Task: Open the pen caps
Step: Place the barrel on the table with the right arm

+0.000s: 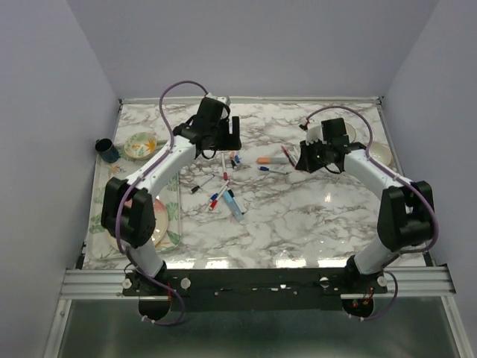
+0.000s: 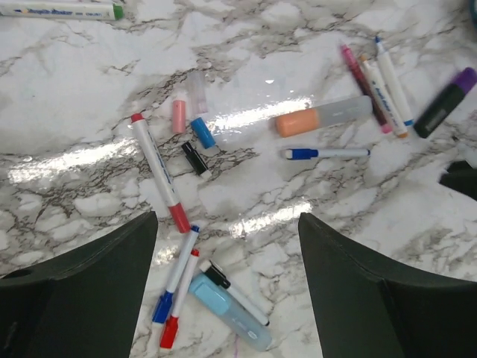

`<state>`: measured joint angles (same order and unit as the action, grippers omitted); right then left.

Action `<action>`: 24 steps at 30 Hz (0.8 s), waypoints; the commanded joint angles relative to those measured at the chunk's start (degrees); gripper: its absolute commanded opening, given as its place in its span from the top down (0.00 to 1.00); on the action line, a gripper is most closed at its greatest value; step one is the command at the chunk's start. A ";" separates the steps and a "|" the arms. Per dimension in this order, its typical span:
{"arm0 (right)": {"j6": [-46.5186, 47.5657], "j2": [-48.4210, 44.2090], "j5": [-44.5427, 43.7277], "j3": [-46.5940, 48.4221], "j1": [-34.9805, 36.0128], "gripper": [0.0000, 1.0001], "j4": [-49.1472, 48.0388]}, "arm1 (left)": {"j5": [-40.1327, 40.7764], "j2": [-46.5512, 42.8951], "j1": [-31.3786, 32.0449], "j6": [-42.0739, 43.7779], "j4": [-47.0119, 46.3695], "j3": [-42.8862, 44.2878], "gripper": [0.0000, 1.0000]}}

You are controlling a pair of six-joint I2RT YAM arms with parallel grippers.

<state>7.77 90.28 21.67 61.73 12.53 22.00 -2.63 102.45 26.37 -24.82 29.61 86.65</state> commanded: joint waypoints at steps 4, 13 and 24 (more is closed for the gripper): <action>0.67 13.15 -6.55 13.14 -0.58 0.92 2.87 | -1.85 -25.06 -0.62 4.68 -4.29 -15.62 0.10; 1.90 21.77 -8.31 22.46 -0.49 0.83 6.82 | 2.18 -47.84 -0.62 12.07 -6.13 -37.24 0.09; 2.86 27.49 -9.19 26.15 -0.49 0.76 9.55 | 2.99 -51.92 -0.71 13.30 -7.19 -40.60 0.06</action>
<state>9.54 115.85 14.15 86.19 12.27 28.88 -0.40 51.11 25.98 -12.88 24.05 45.52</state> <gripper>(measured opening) 0.222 0.935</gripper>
